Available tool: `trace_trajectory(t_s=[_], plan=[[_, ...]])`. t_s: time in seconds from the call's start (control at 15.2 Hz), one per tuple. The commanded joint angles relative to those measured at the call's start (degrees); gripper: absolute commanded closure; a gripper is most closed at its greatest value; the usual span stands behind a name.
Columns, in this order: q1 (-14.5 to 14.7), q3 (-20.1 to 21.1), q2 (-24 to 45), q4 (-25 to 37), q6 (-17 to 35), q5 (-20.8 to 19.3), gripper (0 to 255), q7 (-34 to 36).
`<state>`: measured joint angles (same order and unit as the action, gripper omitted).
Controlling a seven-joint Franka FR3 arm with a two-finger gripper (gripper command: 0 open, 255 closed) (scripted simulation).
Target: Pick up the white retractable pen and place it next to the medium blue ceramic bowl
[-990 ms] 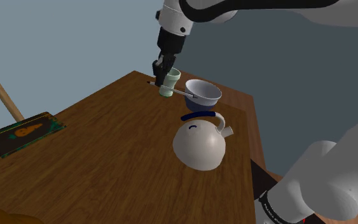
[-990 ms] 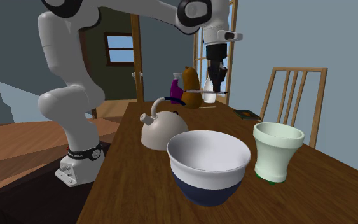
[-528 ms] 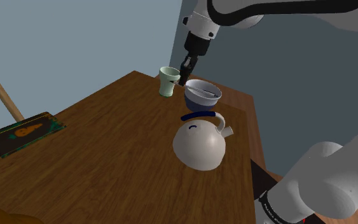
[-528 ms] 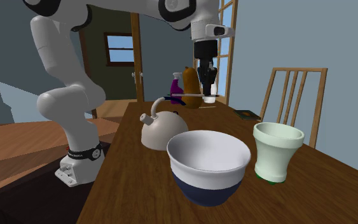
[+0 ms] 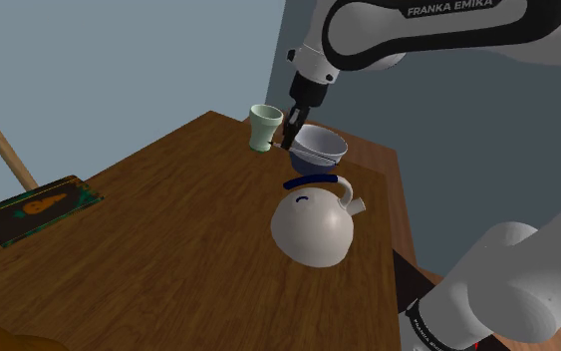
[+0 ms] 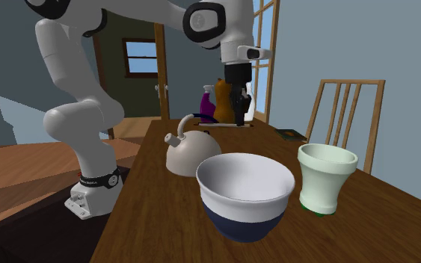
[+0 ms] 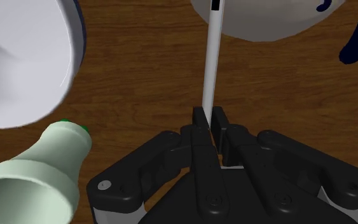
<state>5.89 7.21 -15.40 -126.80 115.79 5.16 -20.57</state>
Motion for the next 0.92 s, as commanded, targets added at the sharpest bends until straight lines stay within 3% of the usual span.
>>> trace_trajectory(t_s=[0.0,0.86], plan=[[0.0,0.1,0.5,-1.0,1.5,0.0,255,0.0],[0.1,0.4,4.0,-7.9,11.9,0.1,255,-0.3]])
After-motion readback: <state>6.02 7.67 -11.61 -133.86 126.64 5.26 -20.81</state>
